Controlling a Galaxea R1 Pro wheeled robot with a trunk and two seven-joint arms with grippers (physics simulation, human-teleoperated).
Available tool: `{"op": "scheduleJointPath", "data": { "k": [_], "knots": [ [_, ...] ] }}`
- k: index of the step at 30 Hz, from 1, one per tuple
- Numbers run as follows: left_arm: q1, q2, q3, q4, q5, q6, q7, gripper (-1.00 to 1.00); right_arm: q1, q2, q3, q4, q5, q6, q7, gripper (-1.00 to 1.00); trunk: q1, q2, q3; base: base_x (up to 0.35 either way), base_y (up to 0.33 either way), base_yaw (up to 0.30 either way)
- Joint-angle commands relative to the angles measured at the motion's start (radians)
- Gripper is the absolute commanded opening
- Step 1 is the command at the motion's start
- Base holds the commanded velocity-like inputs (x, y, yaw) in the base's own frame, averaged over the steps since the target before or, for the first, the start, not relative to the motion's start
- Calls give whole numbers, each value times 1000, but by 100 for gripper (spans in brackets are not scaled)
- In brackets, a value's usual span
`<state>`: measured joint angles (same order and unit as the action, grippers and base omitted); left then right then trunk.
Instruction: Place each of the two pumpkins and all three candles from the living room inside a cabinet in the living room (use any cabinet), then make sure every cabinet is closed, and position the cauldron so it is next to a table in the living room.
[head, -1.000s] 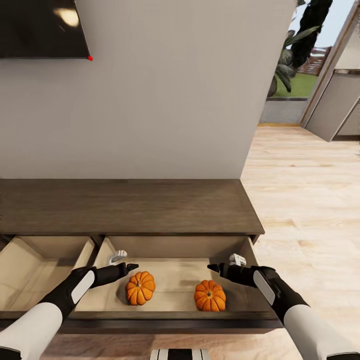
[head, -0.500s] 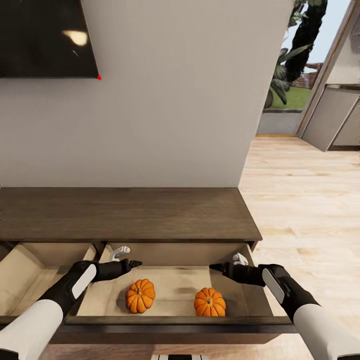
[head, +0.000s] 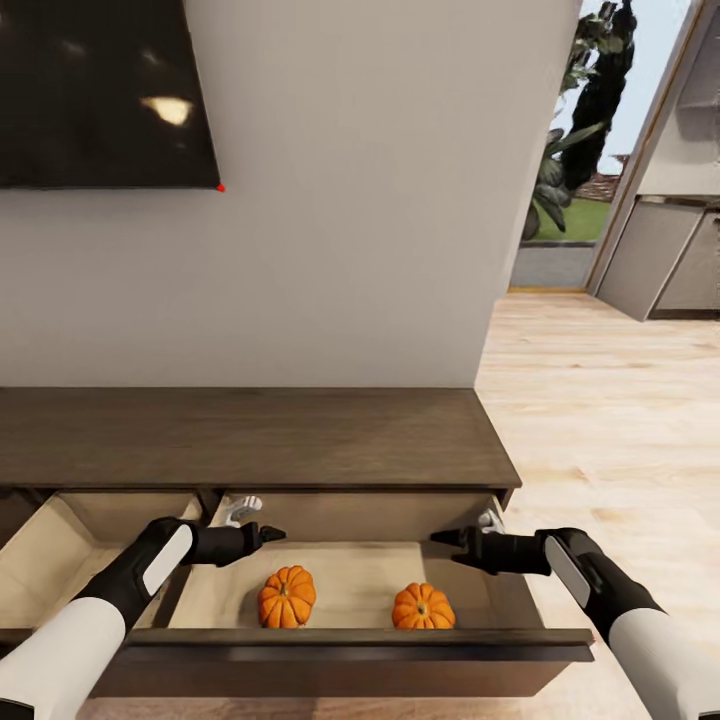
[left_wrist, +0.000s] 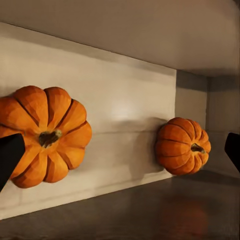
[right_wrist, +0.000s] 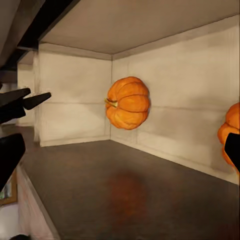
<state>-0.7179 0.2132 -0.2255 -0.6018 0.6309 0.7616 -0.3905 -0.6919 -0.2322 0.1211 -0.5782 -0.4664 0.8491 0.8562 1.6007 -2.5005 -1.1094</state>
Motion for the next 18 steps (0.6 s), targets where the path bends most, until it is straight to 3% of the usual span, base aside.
{"op": "scheduleJointPath", "data": {
  "k": [1, 4, 9, 18],
  "knots": [
    [0, 0, 0, 0, 0, 0, 0, 100, 0, -3, 0, 0, 1, 2, 10, 100, 0, 0, 4, -173, 92, 0],
    [0, 3, 0, -2, 0, 0, -1, 100, 0, -12, 0, -9, 0, 5, 23, 100, -9, 16, 14, -73, 38, 0],
    [0, 32, 0, -35, 4, 3, -1, 100, 0, -15, 3, -48, 0, 6, 26, 100, -29, 51, 30, -8, 4, 0],
    [0, 34, -2, -39, 4, 4, -1, 100, 0, -16, 8, -85, -3, 7, 27, 100, -63, 114, 58, -11, 2, 0]
  ]
}}
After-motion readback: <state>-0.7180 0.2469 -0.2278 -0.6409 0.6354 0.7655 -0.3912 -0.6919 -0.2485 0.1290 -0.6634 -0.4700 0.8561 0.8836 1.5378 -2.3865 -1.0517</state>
